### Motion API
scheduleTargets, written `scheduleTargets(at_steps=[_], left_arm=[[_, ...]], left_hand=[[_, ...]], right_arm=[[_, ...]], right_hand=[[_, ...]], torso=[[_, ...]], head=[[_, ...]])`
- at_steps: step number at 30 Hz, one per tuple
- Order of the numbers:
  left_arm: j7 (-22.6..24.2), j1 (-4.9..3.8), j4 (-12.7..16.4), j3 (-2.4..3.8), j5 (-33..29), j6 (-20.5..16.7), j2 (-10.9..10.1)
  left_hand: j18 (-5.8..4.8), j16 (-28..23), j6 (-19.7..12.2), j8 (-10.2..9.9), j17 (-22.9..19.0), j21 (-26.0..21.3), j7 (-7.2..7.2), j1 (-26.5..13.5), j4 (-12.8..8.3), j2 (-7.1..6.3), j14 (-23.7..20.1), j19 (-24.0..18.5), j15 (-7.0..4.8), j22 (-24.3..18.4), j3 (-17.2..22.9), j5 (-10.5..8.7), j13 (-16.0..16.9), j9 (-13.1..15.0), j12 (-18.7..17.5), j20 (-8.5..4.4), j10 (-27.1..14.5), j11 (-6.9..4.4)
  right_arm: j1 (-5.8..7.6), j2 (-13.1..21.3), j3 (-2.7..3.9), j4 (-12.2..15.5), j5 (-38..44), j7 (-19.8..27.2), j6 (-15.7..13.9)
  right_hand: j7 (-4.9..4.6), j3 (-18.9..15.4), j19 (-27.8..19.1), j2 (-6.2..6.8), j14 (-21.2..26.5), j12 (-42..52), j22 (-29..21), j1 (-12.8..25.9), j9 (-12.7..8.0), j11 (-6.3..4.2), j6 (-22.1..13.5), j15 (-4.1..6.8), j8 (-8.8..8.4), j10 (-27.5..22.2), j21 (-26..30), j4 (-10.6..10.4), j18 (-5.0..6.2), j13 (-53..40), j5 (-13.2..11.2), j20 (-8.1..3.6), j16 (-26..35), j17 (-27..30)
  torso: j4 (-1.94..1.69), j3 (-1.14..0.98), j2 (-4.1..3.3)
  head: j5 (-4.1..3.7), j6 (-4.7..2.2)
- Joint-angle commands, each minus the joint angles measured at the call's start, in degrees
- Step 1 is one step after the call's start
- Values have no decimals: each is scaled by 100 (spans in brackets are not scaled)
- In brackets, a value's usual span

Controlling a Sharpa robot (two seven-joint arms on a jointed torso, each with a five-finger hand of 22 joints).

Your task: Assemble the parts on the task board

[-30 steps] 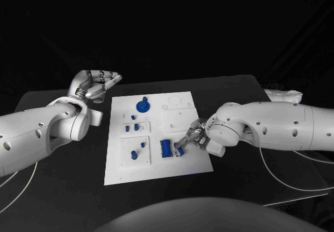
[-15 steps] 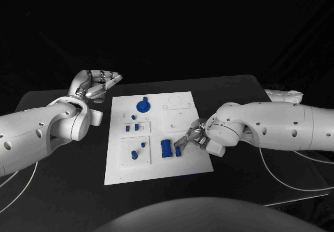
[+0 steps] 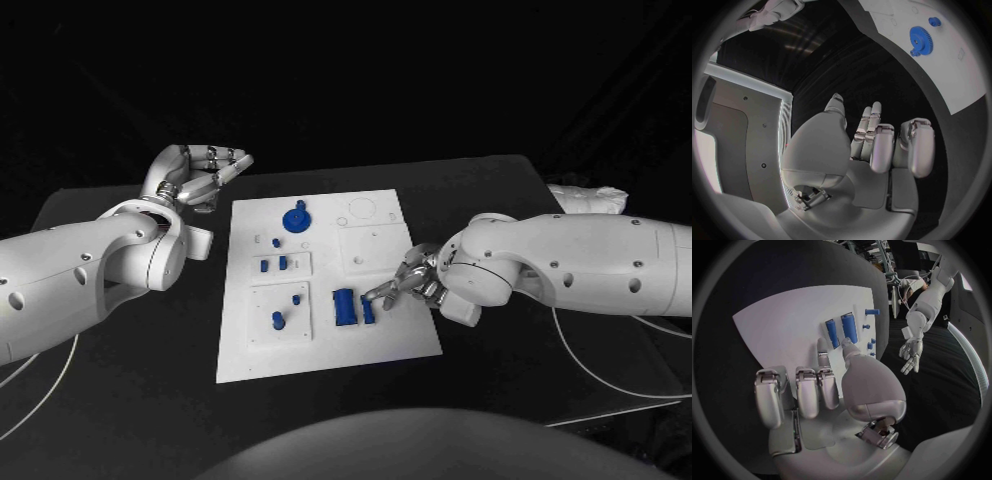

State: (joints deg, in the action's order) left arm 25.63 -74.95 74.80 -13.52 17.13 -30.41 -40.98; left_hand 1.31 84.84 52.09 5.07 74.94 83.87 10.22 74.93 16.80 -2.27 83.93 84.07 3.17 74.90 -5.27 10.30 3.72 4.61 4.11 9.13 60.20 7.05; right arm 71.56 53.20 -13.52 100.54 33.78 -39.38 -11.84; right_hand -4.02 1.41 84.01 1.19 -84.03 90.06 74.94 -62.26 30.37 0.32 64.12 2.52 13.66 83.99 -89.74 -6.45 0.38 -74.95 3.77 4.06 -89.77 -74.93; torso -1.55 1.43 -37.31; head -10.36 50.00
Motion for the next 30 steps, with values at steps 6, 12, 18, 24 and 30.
scheduleTargets(at_steps=[6,12,18,24,30], left_arm=[[28,-4,3,4,1,92,17],[29,-3,5,4,1,94,14],[28,-3,16,3,1,93,1],[25,-3,25,3,1,84,-14],[27,-3,33,4,1,86,-12]], left_hand=[[34,-35,31,-20,435,-11,-1,-1,-5,35,146,64,-14,1289,-26,31,-2,1,-10,-4,-10,-4],[34,-35,32,-20,434,-13,-1,0,-5,37,145,63,-14,1289,-26,31,-2,1,-10,-4,-10,-5],[36,-38,33,-20,429,-20,-1,10,-5,49,144,58,-15,1287,-27,33,-2,1,-10,-5,-10,-5],[36,-38,33,-20,429,-20,-1,10,-5,49,144,58,-15,1287,-27,33,-2,1,-10,-5,-10,-5],[36,-38,33,-20,429,-20,-1,10,-5,49,144,58,-15,1287,-27,33,-2,1,-10,-5,-10,-5]], right_arm=[[9,235,-1,260,828,-253,712],[-24,234,-1,296,885,-277,884],[-78,149,-2,269,897,-279,1011],[-116,57,-2,211,898,-274,1069],[-136,-35,-2,126,906,-276,1097]], right_hand=[[189,-452,599,-150,-597,-6,1506,-44,1196,-174,-193,154,911,601,-26,-273,-38,-1505,-95,-152,-23,-1507],[250,-670,599,-272,-597,-6,1506,-118,1777,-223,-360,202,1291,601,-26,-417,-38,-1505,-99,-206,-23,-1507],[265,-770,599,-326,-597,-6,1506,-139,1966,-237,-422,217,1390,601,-26,-485,-38,-1505,-101,-222,-23,-1507],[269,-788,599,-343,-597,-6,1506,-146,2001,-241,-429,220,1408,601,-26,-498,-38,-1505,-101,-225,-23,-1507],[278,-804,599,-392,-597,-6,1506,-177,2060,-248,-438,226,1437,601,-26,-513,-38,-1505,-100,-231,-23,-1507]], torso=[[13,-5,-6],[1,-7,0],[-8,-7,-4],[1,1,-3],[-2,0,0]], head=[[10,0],[-4,0],[0,0],[-2,0],[-7,0]])
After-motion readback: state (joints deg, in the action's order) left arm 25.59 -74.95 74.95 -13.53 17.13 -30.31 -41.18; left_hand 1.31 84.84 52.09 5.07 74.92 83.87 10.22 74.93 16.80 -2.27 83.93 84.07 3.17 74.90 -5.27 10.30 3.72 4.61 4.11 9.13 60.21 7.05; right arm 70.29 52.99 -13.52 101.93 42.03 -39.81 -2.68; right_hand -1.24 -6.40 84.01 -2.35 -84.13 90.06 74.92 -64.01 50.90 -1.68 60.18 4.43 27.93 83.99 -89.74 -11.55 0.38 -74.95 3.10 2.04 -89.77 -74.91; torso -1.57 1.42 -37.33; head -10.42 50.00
